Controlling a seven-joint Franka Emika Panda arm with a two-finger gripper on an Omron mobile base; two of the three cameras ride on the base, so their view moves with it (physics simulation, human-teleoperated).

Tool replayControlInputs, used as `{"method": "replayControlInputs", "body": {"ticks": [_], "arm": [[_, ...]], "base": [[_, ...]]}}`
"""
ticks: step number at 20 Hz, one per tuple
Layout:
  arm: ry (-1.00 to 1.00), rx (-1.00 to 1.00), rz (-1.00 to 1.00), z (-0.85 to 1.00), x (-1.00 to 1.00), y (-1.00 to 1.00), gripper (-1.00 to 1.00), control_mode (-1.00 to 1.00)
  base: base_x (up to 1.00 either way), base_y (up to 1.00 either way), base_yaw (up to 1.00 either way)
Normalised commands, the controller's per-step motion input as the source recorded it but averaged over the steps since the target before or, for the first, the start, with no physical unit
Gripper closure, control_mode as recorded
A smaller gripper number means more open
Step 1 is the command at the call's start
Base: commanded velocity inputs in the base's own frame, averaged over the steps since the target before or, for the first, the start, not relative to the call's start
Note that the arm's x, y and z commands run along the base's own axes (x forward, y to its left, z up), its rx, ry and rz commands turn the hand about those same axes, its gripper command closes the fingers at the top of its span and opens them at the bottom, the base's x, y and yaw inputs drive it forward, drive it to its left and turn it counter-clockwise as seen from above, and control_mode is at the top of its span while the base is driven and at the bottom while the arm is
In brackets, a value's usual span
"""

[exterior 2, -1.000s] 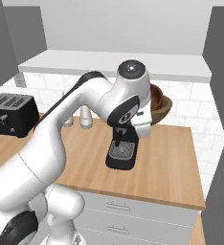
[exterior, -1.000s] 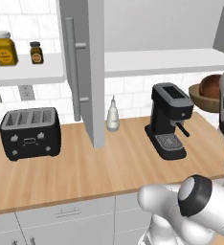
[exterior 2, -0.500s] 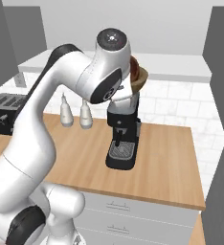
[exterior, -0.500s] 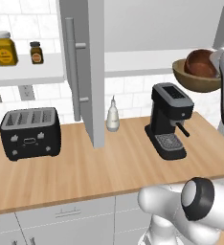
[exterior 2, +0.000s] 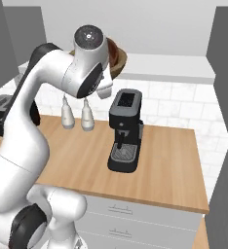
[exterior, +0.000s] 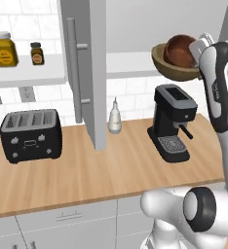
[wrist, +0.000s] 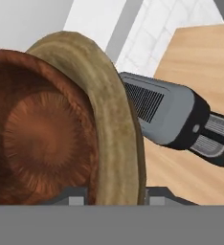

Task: Pick up the bowls on the counter and stack them on top of one another in the open cabinet. Place the smaller bowl on top of the larger bowl.

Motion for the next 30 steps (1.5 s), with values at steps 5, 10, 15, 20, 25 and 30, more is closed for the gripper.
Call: {"method": "replayControlInputs", "body": {"ticks": [5,10,15,20,25,30], "arm": [[-0.12,0.01,0.07,0.01,0.68,0.31,1.00,-1.00],[-0.07,0.00,0.00,0.00,0.70,0.21,1.00,-1.00],[0.00,0.00,0.00,0.00,0.74,0.03,1.00,-1.00],[0.00,0.00,0.00,0.00,0.68,0.00,1.00,-1.00],[0.02,0.00,0.00,-0.04,0.54,0.00,1.00,-1.00],[0.00,0.00,0.00,-0.19,0.39,0.06,1.00,-1.00]], "base": [[0.00,0.00,0.00],[0.00,0.00,0.00],[0.00,0.00,0.00],[0.00,0.00,0.00],[0.00,0.00,0.00],[0.00,0.00,0.00]]}}
